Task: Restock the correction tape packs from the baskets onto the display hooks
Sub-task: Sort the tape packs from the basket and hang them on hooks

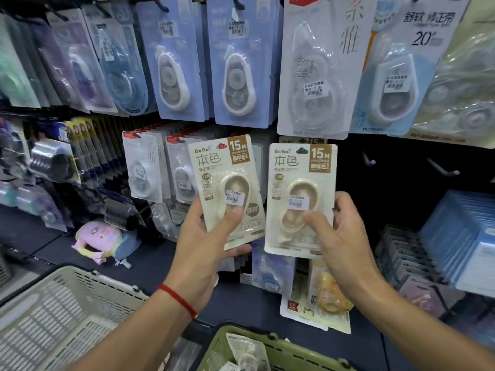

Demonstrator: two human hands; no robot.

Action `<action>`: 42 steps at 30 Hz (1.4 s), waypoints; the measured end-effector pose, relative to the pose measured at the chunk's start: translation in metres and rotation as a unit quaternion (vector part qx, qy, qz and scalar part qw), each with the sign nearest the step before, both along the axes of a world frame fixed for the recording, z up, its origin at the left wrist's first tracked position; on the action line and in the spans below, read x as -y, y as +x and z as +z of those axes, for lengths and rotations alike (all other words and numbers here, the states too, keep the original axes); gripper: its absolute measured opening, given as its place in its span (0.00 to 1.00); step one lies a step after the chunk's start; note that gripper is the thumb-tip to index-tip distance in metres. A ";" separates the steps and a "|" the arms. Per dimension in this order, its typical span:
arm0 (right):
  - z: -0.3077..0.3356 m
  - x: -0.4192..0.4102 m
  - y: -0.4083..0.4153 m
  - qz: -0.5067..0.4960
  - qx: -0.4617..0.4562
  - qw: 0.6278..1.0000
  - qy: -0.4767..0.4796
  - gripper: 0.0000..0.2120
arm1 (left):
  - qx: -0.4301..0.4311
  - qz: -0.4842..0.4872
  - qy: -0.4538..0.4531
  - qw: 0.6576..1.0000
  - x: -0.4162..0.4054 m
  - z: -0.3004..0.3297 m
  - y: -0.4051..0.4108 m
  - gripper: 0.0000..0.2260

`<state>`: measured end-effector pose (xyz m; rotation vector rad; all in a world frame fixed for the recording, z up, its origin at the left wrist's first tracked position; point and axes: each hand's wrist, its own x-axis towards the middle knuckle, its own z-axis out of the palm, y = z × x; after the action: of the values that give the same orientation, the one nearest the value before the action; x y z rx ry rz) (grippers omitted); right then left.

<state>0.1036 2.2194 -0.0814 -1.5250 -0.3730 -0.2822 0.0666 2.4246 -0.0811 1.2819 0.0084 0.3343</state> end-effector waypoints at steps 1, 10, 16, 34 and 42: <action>0.000 0.002 0.001 -0.007 -0.002 1.000 0.004 0.13 | 0.001 0.003 0.001 1.000 0.000 0.000 0.001 0.18; -0.003 0.003 0.004 -0.021 -0.005 1.000 0.013 0.20 | 0.037 0.046 0.027 0.998 -0.001 0.001 0.001 0.14; -0.017 0.013 0.026 -0.162 -0.021 0.965 -0.205 0.28 | 0.028 0.019 0.057 0.998 0.004 -0.002 -0.001 0.11; 0.002 0.001 0.002 0.029 -0.022 0.999 -0.011 0.13 | 0.026 -0.136 0.077 0.987 0.014 -0.008 -0.002 0.27; -0.007 0.008 0.019 -0.083 -0.015 0.990 -0.114 0.28 | 0.062 -0.027 0.329 0.942 0.014 -0.012 0.005 0.29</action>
<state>0.1221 2.2110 -0.0888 -1.7875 -0.2622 -0.3558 0.0714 2.4101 -0.0932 1.9169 -0.2655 0.3856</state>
